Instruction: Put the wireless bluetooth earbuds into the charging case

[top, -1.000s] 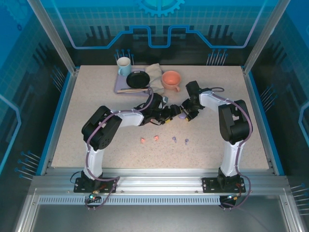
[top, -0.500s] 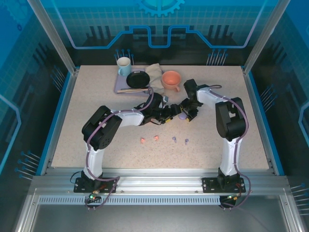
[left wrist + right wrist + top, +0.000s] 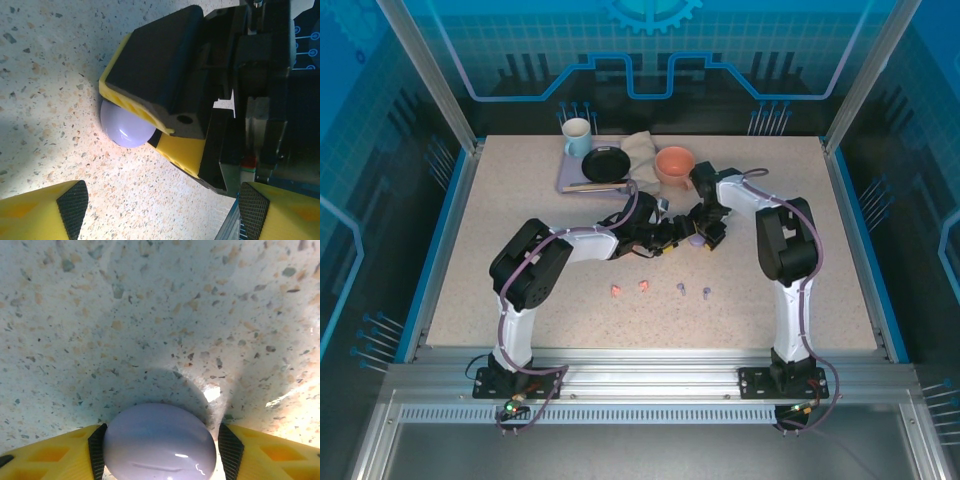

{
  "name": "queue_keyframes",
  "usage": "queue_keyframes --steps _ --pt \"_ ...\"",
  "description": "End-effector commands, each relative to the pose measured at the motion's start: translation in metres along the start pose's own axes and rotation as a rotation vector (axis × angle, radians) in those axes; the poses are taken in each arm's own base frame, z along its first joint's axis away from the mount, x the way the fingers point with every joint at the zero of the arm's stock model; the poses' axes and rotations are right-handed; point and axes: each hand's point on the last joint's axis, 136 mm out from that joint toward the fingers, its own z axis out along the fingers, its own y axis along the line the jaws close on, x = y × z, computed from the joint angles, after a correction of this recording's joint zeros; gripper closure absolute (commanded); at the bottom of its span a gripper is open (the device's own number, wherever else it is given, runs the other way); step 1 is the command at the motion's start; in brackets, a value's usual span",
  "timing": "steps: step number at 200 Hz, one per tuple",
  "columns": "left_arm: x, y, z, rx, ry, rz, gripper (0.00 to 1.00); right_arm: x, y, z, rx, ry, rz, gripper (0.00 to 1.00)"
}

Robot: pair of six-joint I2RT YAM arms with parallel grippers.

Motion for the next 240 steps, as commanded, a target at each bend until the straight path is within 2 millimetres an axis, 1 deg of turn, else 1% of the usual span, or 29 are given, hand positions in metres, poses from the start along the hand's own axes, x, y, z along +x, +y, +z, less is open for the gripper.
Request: queue_keyframes --steps 1,45,90,107,129,180,240 --pt "0.0 -0.016 0.001 0.046 0.006 0.033 0.18 0.012 -0.015 0.012 0.09 0.027 -0.016 0.37" --pt "0.001 -0.014 0.001 0.044 0.003 0.031 0.18 0.015 -0.015 0.017 0.103 0.027 -0.028 0.4" --pt "0.001 -0.013 0.001 0.04 0.006 0.036 0.18 0.014 -0.012 0.019 0.088 0.033 -0.041 0.53" --pt "0.003 -0.01 0.001 0.032 0.008 0.038 0.18 0.013 -0.01 0.017 0.059 0.033 -0.046 0.6" --pt "0.004 -0.007 0.002 0.031 0.01 0.035 0.18 0.013 -0.006 0.012 0.009 0.036 -0.039 0.65" --pt "0.004 -0.002 0.007 0.038 0.007 0.017 0.19 0.009 0.001 -0.012 -0.071 0.016 -0.032 0.67" --pt "0.008 0.003 0.014 0.039 0.016 0.002 0.24 0.002 0.001 -0.024 -0.109 0.005 -0.004 0.67"
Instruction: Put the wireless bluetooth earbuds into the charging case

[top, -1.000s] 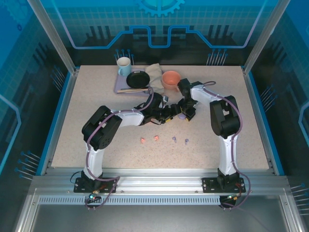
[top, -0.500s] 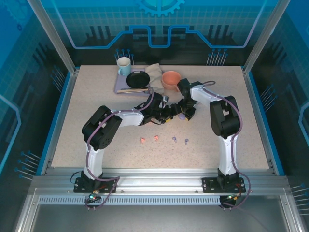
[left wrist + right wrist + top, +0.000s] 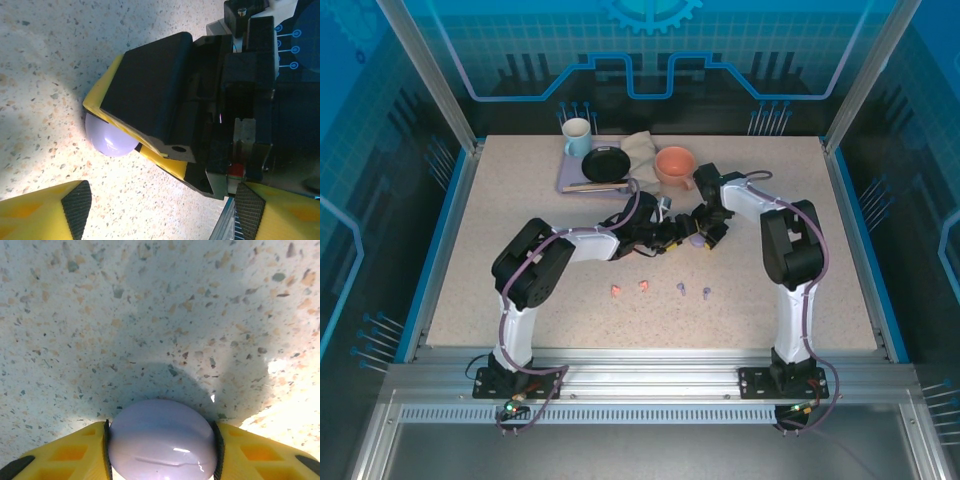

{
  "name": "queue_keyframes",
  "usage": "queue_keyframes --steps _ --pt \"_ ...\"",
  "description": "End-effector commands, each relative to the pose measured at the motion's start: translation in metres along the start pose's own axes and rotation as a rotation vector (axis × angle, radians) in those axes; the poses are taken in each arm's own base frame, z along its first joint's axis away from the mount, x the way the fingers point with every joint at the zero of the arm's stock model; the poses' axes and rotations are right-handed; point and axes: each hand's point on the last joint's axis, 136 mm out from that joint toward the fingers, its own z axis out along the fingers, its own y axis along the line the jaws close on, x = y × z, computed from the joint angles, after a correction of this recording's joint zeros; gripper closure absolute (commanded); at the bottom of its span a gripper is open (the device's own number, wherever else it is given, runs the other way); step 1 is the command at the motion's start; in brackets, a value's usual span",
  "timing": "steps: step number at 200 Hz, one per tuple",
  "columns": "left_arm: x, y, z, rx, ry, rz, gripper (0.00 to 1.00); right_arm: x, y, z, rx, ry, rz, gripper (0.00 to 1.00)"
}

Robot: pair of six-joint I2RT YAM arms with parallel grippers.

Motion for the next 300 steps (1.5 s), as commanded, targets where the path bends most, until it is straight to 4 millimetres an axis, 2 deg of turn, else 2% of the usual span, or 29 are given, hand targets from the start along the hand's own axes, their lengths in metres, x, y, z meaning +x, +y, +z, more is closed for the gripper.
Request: queue_keyframes --steps 1,91,124,150,175,211,300 --pt "0.01 0.013 0.009 -0.015 0.022 -0.025 0.24 0.003 0.005 -0.019 -0.053 0.013 0.013 0.67" --pt "0.015 0.025 0.014 -0.034 0.03 -0.046 0.24 -0.003 0.003 -0.025 -0.07 0.008 0.033 0.65" --pt "0.013 0.02 0.013 -0.028 0.027 -0.041 0.24 -0.002 -0.003 -0.018 -0.028 0.017 0.028 0.54" --pt "0.011 0.013 0.01 -0.016 0.021 -0.034 0.24 -0.001 -0.007 -0.014 -0.002 0.017 0.015 0.4" --pt "0.01 0.008 0.008 -0.008 0.018 -0.026 0.24 -0.001 -0.007 -0.015 0.022 0.014 -0.011 0.34" --pt "0.007 0.002 0.005 0.002 0.009 -0.012 0.24 -0.005 0.0 -0.019 0.07 0.007 -0.067 0.28" --pt "0.005 -0.006 -0.009 0.027 -0.01 0.005 0.23 -0.012 0.001 -0.012 0.199 -0.019 -0.308 0.24"
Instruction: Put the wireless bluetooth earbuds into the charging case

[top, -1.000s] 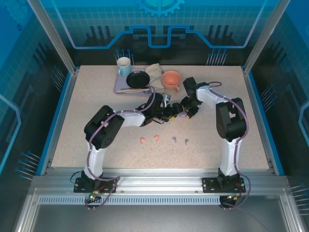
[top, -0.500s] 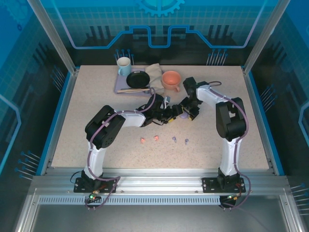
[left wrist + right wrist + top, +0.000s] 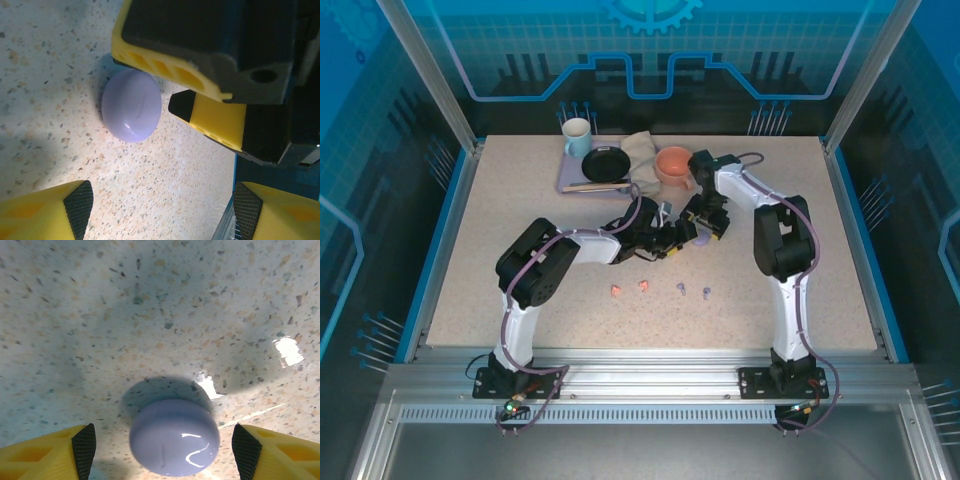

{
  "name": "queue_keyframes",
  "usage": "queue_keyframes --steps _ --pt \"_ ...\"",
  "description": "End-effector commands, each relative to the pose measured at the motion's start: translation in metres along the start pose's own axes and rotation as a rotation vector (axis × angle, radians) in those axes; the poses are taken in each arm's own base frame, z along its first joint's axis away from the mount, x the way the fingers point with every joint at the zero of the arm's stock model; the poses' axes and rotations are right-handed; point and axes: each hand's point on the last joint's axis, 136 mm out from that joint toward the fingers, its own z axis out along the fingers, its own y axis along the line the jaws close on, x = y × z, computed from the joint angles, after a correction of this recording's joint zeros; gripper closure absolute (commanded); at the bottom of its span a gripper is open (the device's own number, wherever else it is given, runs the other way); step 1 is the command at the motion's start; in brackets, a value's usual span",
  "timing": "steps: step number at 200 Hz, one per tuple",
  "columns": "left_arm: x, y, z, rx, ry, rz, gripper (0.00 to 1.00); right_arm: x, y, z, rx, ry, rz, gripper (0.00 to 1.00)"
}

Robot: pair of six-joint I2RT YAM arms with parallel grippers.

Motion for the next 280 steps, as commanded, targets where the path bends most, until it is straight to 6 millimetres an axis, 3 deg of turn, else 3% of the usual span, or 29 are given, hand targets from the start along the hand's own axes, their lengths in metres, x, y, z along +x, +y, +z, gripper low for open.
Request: queue_keyframes --steps 1,89,174,223,280 --pt "-0.005 -0.019 -0.014 0.037 -0.029 0.034 0.23 0.004 -0.009 0.004 0.079 0.002 -0.114 0.24" --pt "-0.008 -0.022 -0.022 0.041 -0.045 0.027 0.23 0.014 0.021 0.012 -0.072 -0.008 -0.28 0.26" --pt "-0.009 -0.033 -0.034 0.048 -0.063 0.043 0.23 0.05 0.032 -0.002 -0.11 -0.01 -0.333 0.27" --pt "-0.009 -0.038 -0.041 0.052 -0.073 0.055 0.22 0.035 0.016 -0.022 -0.039 -0.104 -0.324 0.26" --pt "-0.014 -0.039 -0.055 0.052 -0.087 0.057 0.22 0.013 0.034 -0.029 -0.037 -0.168 -0.572 0.22"
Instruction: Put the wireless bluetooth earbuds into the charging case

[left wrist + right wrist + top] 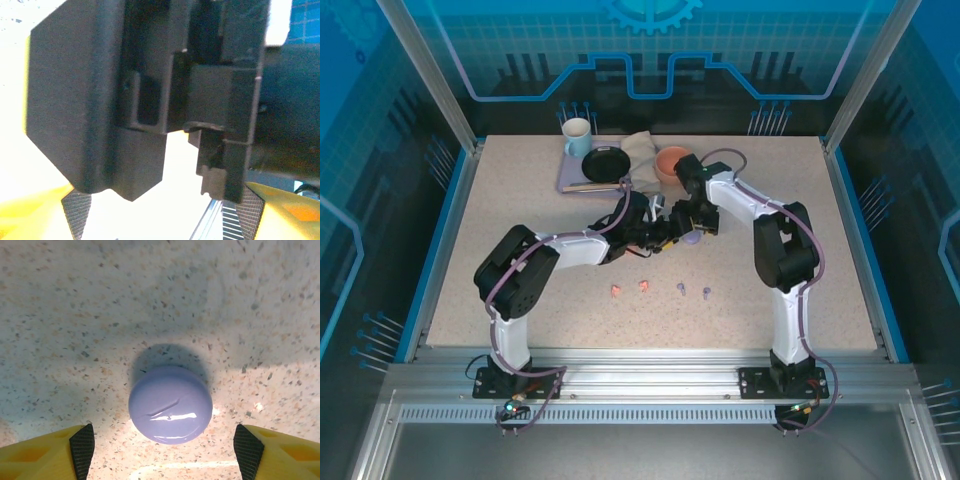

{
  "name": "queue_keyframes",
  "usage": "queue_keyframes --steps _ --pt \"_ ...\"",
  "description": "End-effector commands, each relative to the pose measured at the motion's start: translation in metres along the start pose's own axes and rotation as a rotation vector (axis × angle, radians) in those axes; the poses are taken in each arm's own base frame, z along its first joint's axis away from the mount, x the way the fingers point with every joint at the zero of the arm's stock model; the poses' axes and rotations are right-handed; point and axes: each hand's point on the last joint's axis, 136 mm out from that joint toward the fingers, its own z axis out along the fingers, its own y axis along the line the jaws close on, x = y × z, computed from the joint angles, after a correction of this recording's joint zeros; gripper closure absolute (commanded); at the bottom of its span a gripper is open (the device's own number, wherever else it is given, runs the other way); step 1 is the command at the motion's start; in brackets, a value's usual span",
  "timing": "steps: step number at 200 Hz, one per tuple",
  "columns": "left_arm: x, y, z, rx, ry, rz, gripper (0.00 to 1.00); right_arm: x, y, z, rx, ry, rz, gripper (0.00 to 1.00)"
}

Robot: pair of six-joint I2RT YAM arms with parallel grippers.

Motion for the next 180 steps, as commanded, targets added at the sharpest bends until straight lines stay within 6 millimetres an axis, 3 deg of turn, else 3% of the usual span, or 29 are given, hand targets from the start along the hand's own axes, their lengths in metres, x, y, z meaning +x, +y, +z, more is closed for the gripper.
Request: queue_keyframes --steps 1,53,90,180 --pt "-0.008 -0.007 -0.016 0.005 -0.035 0.028 0.22 -0.012 0.006 -0.007 0.009 -0.032 -0.162 0.22" --pt "-0.015 -0.008 -0.03 0.004 -0.053 0.028 0.22 -0.01 0.006 0.01 0.031 0.018 -0.351 0.23" --pt "-0.019 -0.011 -0.035 0.004 -0.064 0.031 0.22 -0.005 -0.01 0.024 0.1 0.031 -0.353 0.24" --pt "-0.019 -0.008 -0.034 -0.003 -0.065 0.026 0.21 0.015 -0.004 0.043 0.095 0.101 -0.399 0.29"
